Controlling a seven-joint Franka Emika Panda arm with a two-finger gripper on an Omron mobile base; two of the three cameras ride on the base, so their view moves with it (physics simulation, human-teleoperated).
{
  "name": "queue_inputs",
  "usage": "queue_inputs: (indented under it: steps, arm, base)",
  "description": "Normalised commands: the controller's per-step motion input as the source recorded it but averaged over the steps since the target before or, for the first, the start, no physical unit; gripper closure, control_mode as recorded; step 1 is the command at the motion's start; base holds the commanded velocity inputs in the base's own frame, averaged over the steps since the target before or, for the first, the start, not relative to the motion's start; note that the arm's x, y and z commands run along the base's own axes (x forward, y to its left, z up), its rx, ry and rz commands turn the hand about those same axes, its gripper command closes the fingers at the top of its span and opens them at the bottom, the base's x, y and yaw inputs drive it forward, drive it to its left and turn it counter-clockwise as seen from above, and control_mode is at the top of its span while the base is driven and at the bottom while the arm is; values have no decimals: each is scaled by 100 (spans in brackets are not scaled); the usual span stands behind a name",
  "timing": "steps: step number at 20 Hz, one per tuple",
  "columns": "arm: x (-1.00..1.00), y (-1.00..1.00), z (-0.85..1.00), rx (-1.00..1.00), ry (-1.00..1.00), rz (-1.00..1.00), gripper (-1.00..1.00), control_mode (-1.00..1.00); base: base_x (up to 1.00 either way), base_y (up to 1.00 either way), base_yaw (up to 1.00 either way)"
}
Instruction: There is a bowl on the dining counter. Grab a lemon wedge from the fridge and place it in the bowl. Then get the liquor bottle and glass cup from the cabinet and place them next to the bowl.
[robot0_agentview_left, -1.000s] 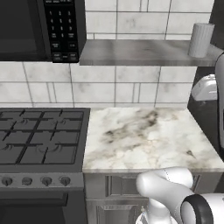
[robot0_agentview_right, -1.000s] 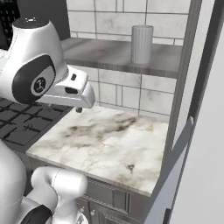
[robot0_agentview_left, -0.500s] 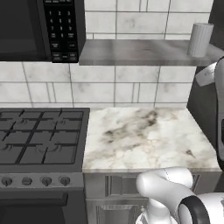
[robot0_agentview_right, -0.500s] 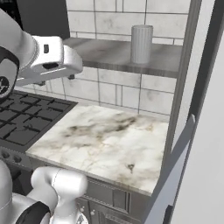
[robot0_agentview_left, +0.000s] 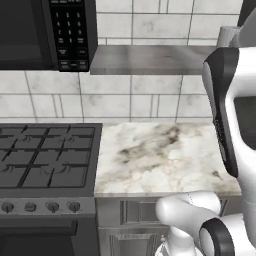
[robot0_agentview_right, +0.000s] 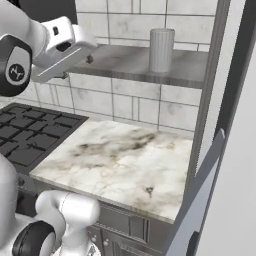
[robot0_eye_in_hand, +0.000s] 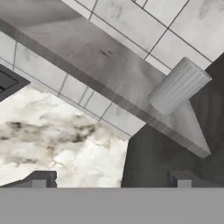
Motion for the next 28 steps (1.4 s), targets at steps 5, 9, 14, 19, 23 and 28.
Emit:
queue_inputs:
  steps: [5,9,14,19,23,28]
  arm:
    - [71,-14,31,-10,3,-1,-100,-100]
    - [46,-10,58,-5,8,-5,-100,-100]
    - [37,-27,49,0,10,-6,-100,-100]
    - [48,-31,34,0,13,-6,-100,-100]
    - [48,-18,6,1,9,-5,-100,-100]
    - [40,-21,-2,2,5,-3,-100,-100]
  base:
    - [0,0,0]
    - [0,0,0]
    - [0,0,0]
    - [0,0,0]
    - [0,0,0]
    - [0,0,0]
